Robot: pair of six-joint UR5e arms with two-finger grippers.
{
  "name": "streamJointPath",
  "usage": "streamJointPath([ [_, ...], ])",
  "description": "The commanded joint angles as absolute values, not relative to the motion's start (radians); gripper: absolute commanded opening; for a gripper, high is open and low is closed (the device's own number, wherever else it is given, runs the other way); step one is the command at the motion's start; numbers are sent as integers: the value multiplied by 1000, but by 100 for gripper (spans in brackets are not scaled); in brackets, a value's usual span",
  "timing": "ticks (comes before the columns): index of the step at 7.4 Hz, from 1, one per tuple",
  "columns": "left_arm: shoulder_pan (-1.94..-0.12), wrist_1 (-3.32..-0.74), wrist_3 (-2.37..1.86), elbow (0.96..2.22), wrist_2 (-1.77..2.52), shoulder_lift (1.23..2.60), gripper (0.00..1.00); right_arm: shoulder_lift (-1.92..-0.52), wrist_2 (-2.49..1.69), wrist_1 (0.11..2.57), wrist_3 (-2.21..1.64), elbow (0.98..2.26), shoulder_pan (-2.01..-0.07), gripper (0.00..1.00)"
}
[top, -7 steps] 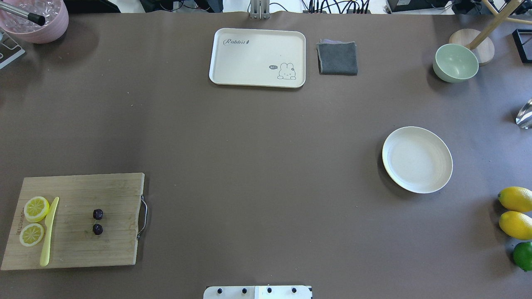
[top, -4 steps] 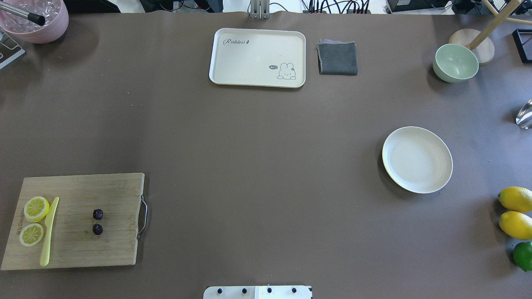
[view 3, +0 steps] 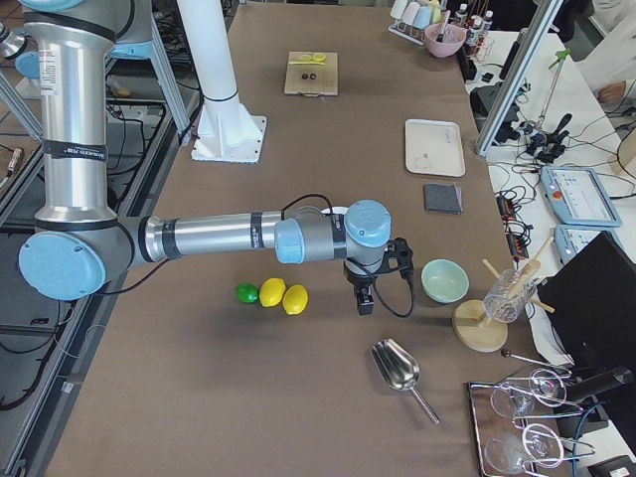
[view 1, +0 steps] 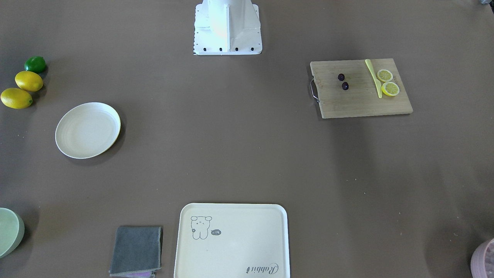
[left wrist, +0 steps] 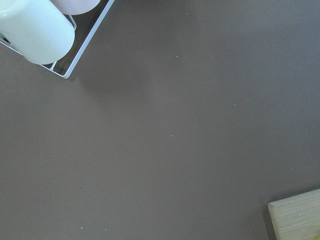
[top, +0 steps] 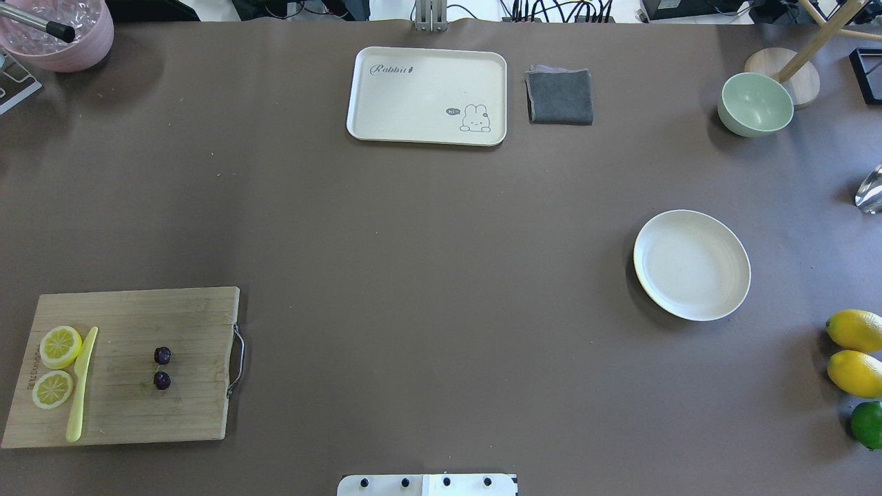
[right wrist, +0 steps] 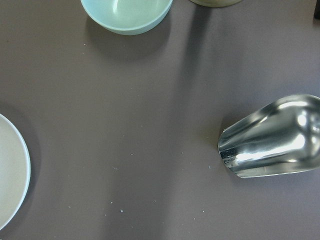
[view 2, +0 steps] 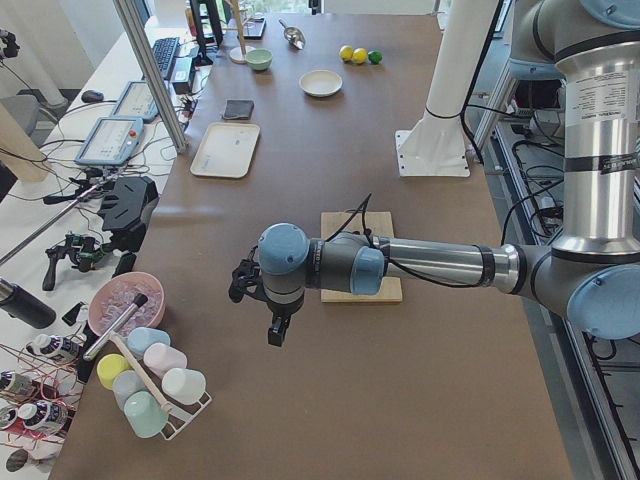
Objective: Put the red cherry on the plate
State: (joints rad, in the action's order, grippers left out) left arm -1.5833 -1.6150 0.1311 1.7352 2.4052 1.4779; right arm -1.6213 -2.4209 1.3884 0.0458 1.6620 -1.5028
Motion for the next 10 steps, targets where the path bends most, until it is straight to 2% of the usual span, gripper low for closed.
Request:
streamJointPath([
  [1, -1577, -1614, 127, 1736, 2402, 1479, 98, -1628, -2421, 1255, 40, 1597, -1470, 100],
  [7, -1575, -1617, 71, 1744, 2405, 1477, 98, -1612, -2454, 1221, -3, 1603, -1402, 100],
  [9, -1562, -1617, 71, 1744, 2405, 1477, 98, -1545, -2445, 1217, -129, 1606, -1279, 99],
  [10, -1556, -1617, 71, 1743, 2405, 1479, 98, -1522, -2397, 1134, -153, 1585, -1199, 93],
])
